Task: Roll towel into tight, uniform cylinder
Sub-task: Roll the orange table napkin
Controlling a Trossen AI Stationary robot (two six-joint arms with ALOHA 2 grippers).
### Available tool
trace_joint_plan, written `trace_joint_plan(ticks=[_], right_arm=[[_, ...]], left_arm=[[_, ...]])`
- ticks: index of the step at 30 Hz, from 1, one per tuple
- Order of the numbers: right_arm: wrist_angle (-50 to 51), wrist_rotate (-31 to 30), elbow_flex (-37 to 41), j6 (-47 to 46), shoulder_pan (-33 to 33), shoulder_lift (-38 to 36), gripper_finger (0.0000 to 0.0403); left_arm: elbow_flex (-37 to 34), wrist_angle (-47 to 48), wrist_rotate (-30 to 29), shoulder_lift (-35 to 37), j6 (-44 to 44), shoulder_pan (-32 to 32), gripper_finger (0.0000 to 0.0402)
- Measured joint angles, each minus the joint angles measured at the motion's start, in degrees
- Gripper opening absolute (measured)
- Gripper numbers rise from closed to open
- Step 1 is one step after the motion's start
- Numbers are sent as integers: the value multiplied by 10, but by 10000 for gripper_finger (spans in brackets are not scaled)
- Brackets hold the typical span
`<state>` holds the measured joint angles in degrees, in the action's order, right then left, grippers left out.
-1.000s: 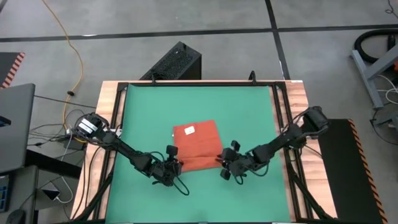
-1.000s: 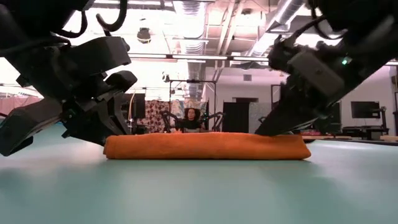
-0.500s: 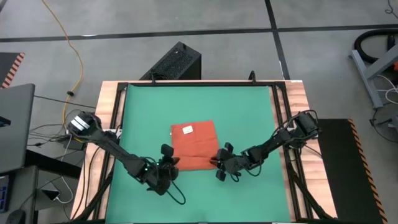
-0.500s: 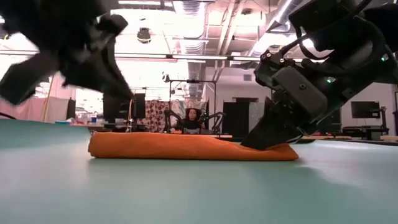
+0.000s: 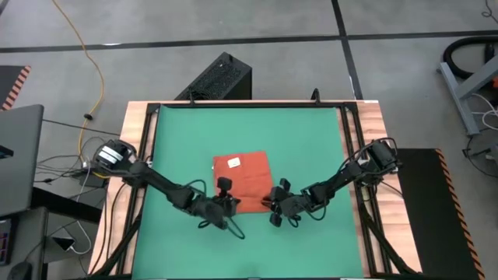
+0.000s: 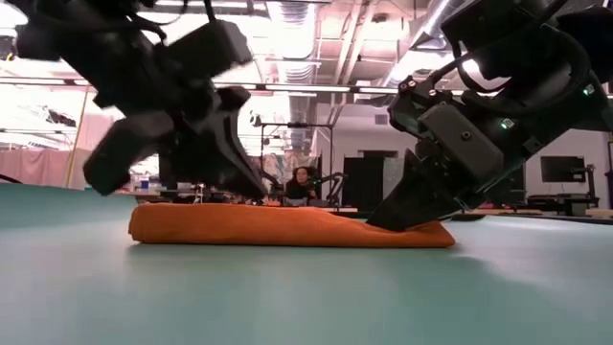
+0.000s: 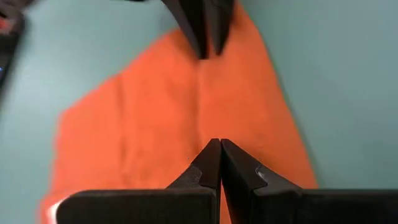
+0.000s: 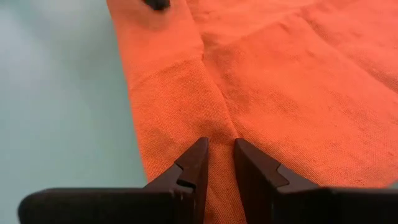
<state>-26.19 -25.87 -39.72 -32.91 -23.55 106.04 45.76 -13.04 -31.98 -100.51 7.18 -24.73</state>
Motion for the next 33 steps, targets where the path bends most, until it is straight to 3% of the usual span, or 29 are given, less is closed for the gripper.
trace_joint_plan(ticks=[4,10,18,27,33], right_arm=[[1,-4,-9,12,0,1,101],[11,-11,-26,65,2,-16,101],[6,-81,-28,200,39,-99,100],[-2,35,-28,235,150,-34,98],[46,50,-28,192,172,-16,97]], left_arm=[[1,16,63,-1,-32,14,0],[1,57,54,-1,-60,3,0],[1,80,52,-1,-74,-5,0],[1,83,43,-1,-72,-5,0],[1,104,43,0,-87,-6,0]])
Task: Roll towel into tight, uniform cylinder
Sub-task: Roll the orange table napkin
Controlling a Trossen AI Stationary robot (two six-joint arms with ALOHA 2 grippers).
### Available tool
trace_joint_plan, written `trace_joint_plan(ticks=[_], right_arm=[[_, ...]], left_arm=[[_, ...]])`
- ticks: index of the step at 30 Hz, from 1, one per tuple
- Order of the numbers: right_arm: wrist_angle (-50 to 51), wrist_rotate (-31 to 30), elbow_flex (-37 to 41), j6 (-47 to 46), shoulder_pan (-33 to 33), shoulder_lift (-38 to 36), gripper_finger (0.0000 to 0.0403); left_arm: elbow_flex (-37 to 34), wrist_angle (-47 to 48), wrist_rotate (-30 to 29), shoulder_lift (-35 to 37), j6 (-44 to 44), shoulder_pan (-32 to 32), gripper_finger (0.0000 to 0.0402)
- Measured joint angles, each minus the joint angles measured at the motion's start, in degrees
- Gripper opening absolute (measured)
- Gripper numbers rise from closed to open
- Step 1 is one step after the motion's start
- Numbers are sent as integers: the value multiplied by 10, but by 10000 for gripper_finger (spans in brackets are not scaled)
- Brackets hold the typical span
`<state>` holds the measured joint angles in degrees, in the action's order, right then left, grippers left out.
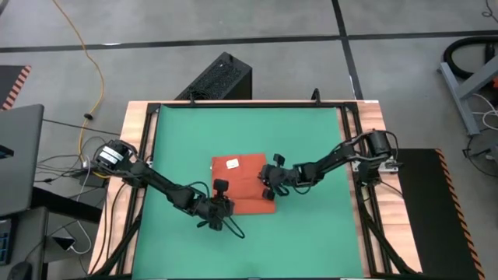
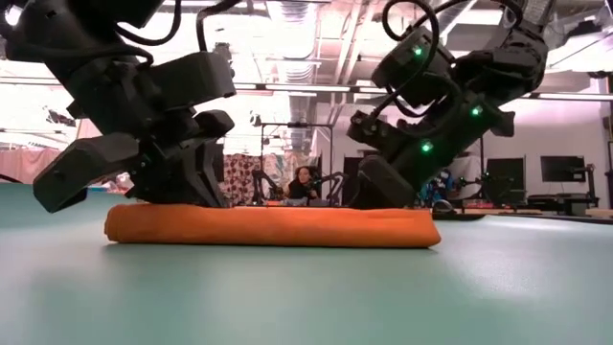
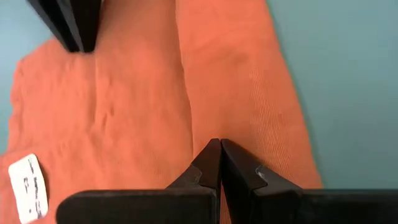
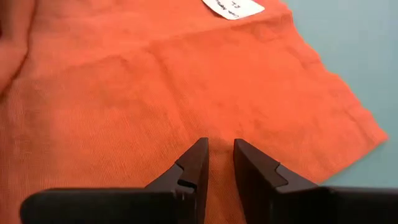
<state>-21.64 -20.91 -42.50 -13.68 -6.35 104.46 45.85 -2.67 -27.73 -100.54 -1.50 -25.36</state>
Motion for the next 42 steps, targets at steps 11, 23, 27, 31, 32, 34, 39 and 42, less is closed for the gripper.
trace_joint_plan(ticks=[11,23,27,31,32,34,39,42], right_arm=[[57,-11,-2,-59,-19,-4,97],[83,-17,-1,-82,-31,-4,97],[62,-45,0,-55,-35,-18,97],[79,-81,1,-39,-51,-68,97],[80,-94,1,-34,-59,-83,97],[80,-120,1,-24,-83,-108,97],[73,-125,0,35,-161,-152,97],[43,-118,0,48,-216,-136,97]], left_arm=[[0,41,-15,0,-45,-25,0],[1,77,-46,1,-82,-49,0],[1,62,-57,1,-66,-50,0],[0,61,-57,1,-66,-50,0],[0,61,-57,1,-67,-51,0],[0,61,-57,1,-66,-51,0],[0,62,-57,1,-65,-51,0],[0,63,-55,1,-65,-50,0]])
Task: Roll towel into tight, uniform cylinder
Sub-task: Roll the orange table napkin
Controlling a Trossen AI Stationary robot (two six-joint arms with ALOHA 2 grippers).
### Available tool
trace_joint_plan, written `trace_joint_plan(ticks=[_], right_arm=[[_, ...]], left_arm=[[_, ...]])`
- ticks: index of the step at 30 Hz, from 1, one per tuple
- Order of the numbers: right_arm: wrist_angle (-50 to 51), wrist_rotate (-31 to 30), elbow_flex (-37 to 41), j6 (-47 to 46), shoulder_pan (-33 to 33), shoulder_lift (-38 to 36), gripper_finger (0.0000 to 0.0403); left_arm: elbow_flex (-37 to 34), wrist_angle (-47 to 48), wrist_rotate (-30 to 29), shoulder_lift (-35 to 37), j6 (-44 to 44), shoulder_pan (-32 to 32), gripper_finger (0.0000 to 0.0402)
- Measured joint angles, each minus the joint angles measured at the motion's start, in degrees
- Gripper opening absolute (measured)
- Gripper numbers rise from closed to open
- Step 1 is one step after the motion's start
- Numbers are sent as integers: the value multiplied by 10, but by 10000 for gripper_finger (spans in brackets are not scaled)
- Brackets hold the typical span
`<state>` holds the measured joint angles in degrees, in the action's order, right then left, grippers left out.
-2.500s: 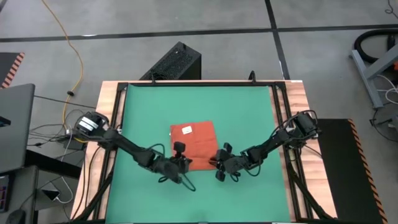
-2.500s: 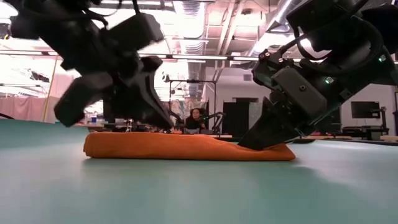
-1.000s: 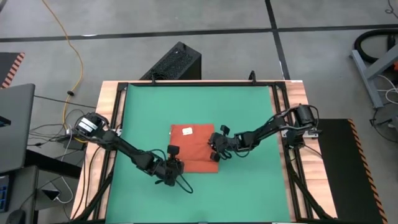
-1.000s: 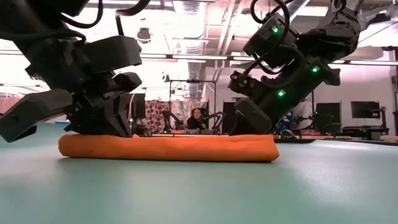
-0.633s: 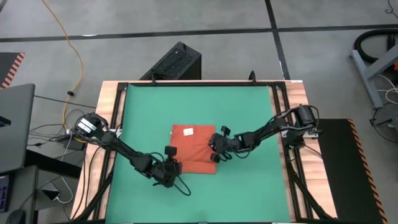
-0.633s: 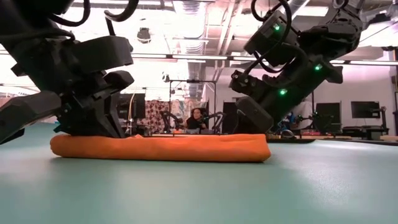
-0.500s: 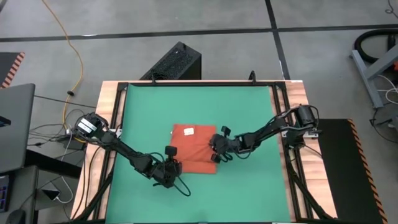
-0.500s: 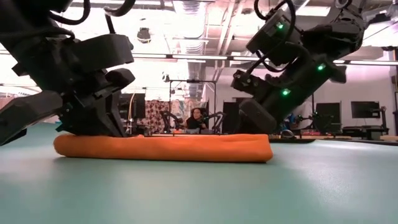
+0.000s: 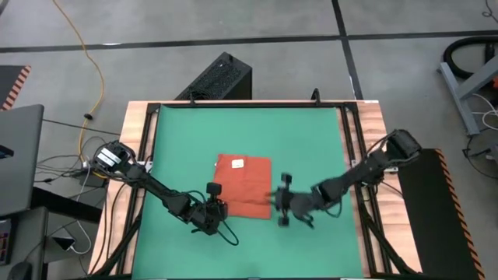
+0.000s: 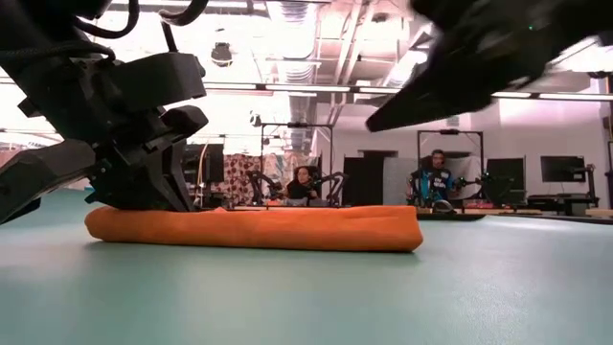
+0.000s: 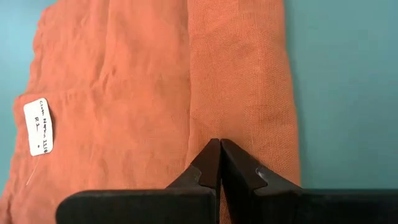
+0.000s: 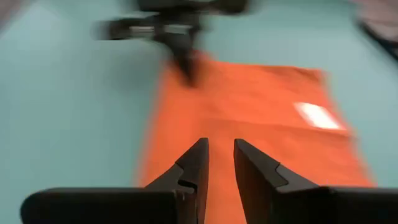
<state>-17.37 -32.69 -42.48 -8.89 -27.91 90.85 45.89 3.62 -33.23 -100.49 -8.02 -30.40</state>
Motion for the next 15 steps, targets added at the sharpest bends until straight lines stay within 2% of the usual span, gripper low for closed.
trace_joint_plan(ticks=[3,7,15], right_arm=[[-51,-4,0,32,-36,34,98],[-126,-21,0,34,-44,99,119],[-258,-16,0,48,-33,194,249]], left_arm=[[0,0,7,0,0,0,0],[0,-2,9,0,-11,0,0],[0,-1,14,0,-36,0,0]])
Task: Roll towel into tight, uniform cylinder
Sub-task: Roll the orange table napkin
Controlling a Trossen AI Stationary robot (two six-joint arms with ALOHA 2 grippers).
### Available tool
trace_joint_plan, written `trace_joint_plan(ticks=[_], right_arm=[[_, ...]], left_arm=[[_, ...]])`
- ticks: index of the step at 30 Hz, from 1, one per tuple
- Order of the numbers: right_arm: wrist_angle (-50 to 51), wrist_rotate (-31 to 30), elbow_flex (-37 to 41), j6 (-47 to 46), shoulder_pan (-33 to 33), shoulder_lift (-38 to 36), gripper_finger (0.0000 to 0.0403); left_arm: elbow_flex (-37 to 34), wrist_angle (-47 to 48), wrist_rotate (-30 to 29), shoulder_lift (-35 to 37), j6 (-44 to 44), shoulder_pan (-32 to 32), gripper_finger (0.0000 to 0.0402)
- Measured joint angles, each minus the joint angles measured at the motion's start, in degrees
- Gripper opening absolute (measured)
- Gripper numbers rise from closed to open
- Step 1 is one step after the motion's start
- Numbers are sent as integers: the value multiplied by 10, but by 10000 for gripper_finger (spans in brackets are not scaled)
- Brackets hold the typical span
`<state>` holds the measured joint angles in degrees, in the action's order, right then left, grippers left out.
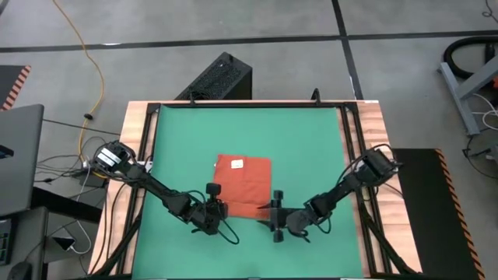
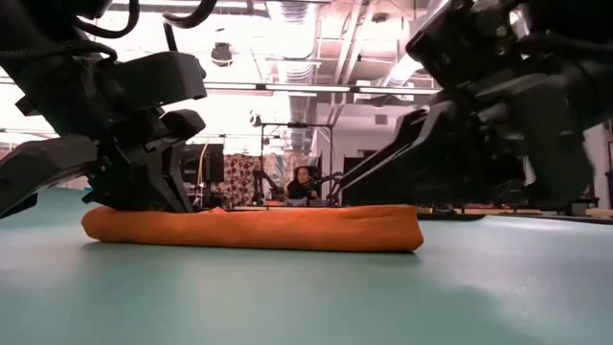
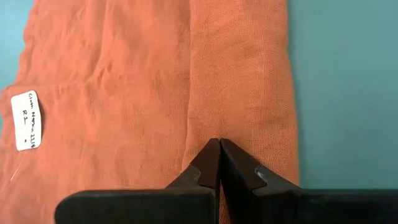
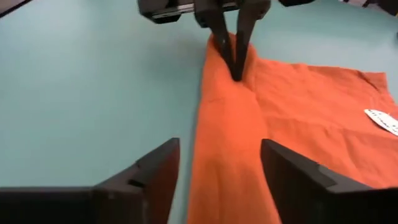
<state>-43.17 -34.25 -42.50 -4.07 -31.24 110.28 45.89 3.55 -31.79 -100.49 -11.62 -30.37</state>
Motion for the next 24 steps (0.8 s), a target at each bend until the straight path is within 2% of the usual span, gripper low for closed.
trace_joint_plan(ticks=[4,10,17,21,24], right_arm=[[-6,-2,0,-6,1,16,274],[-11,2,-3,-15,6,56,276],[27,2,-7,-98,24,94,276],[72,-4,-9,-135,26,95,261],[85,-13,-9,-148,26,95,236]], left_arm=[[0,0,0,0,-1,0,0],[0,0,-1,0,4,2,0],[0,7,3,0,4,2,0],[0,17,3,0,11,2,0],[0,20,4,0,13,2,0]])
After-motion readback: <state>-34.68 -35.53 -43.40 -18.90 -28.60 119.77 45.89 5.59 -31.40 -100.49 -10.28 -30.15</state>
